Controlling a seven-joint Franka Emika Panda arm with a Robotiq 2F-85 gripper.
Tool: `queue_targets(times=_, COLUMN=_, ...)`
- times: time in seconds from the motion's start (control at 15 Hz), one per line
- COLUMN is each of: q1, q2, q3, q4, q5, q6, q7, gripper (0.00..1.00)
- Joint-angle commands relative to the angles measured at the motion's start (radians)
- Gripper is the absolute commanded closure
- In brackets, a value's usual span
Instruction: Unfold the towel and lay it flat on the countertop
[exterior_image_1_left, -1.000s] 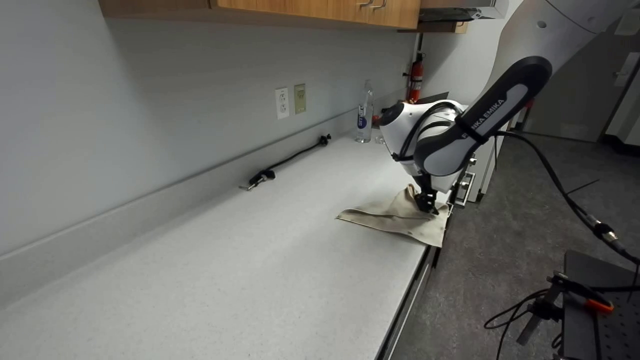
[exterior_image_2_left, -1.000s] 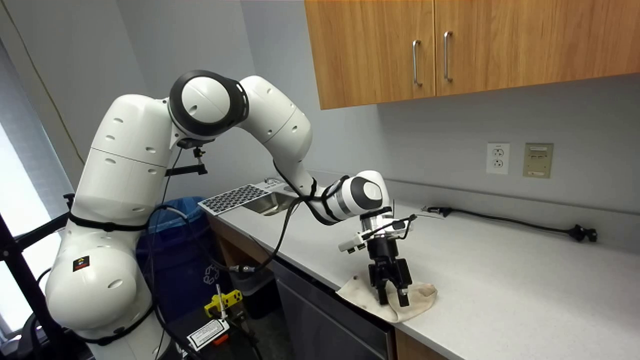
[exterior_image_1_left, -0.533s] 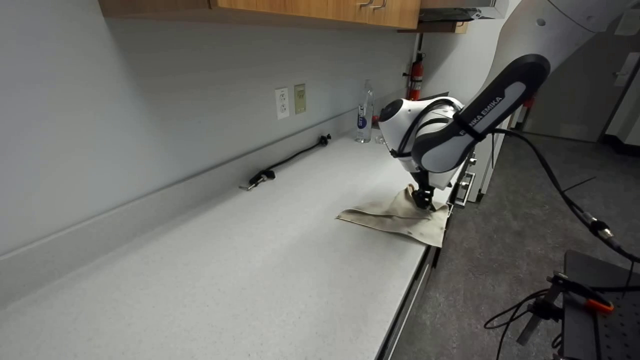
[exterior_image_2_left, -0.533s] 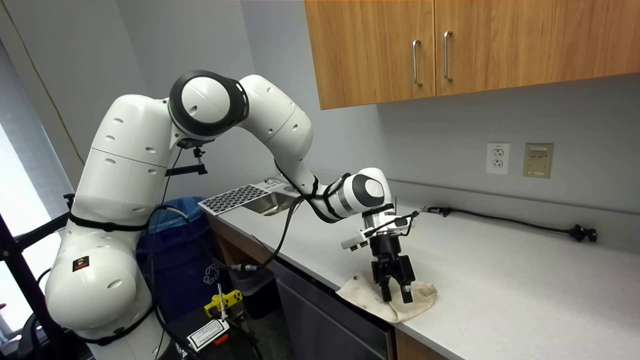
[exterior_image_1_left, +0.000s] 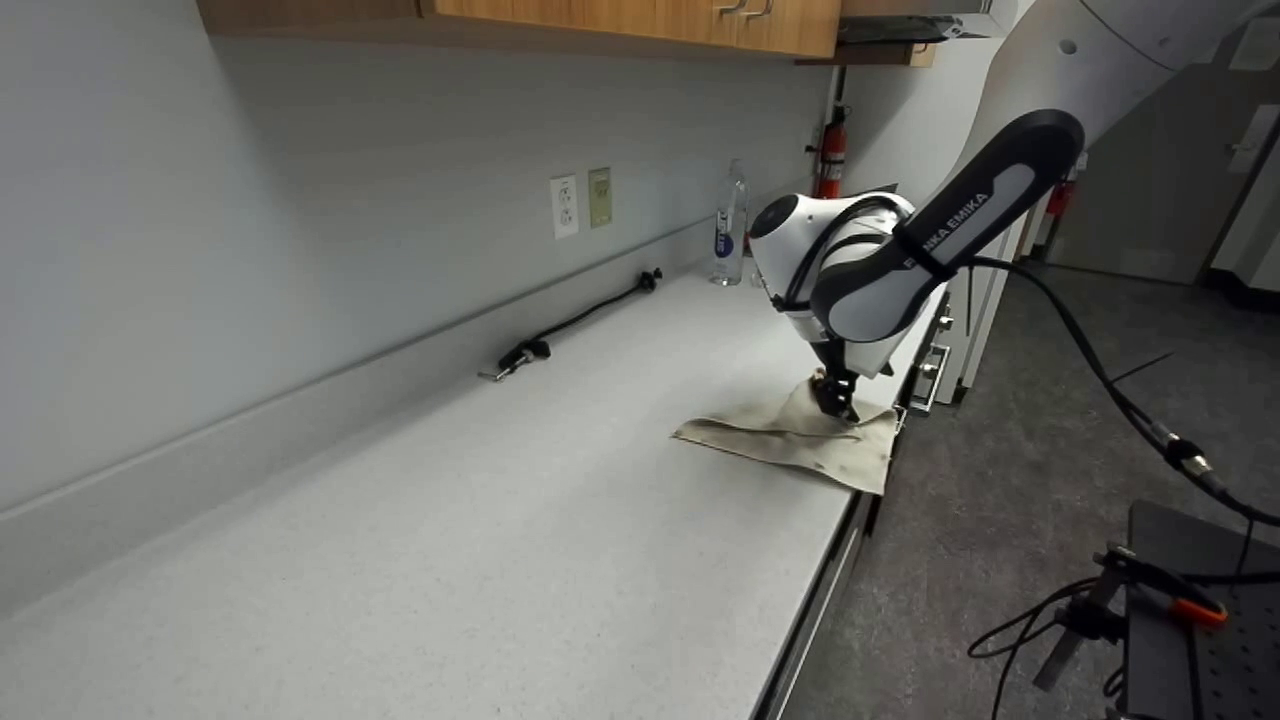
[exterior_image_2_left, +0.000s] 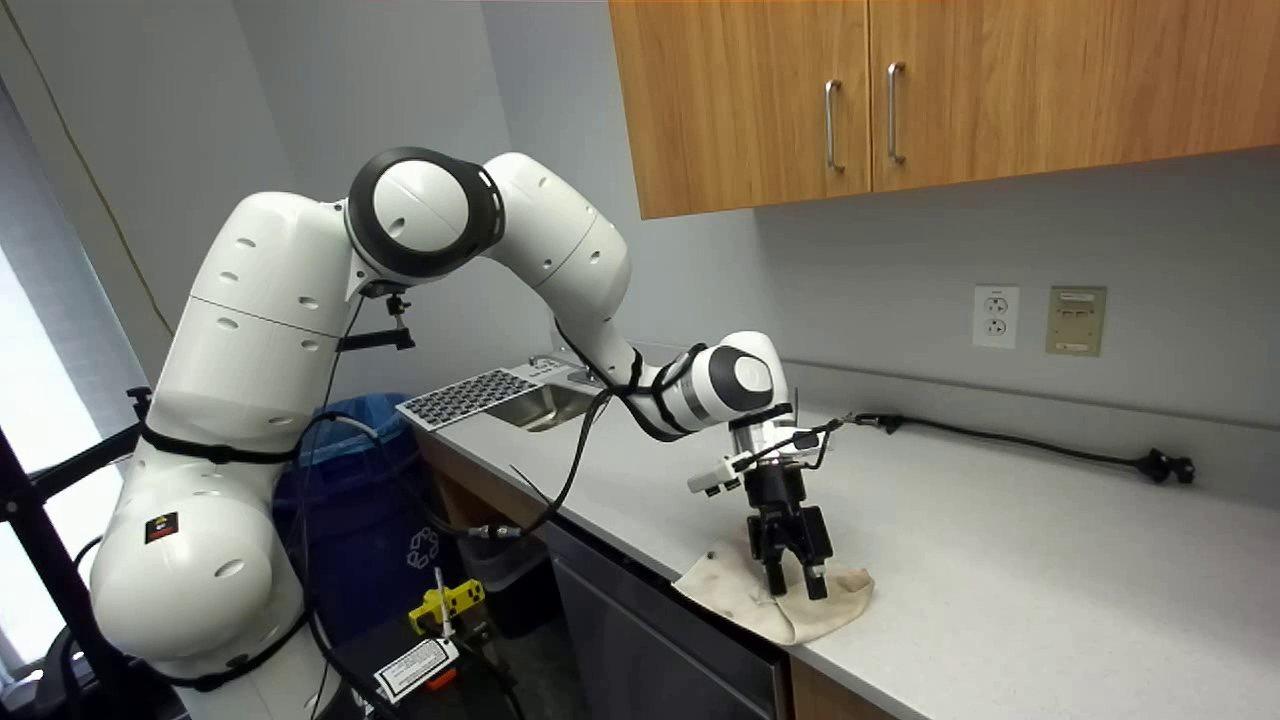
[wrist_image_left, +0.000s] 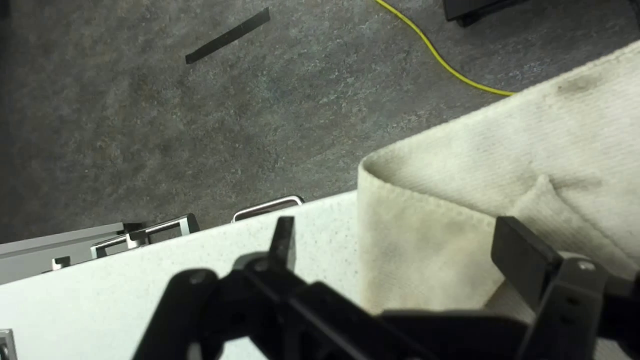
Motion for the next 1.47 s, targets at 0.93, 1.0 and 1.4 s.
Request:
queue_targets(times=0.93, q1=0.002, q2=0.024, q3=0.009, q4=0.041, q5=0.034, q6=0.004, q7=0.009, gripper=0.00)
queue_targets(times=1.0, q1=0.000, q2=0.026, q3=0.007, q4=0.044, q5=0.036, q6=0.003, q7=0.009, gripper=0.00)
queue_targets(times=1.4, q1=0.006, q2=0.039, q3=-0.012, q4=0.060, q5=0.021, q6=-0.001, q7=0.037, gripper=0.00)
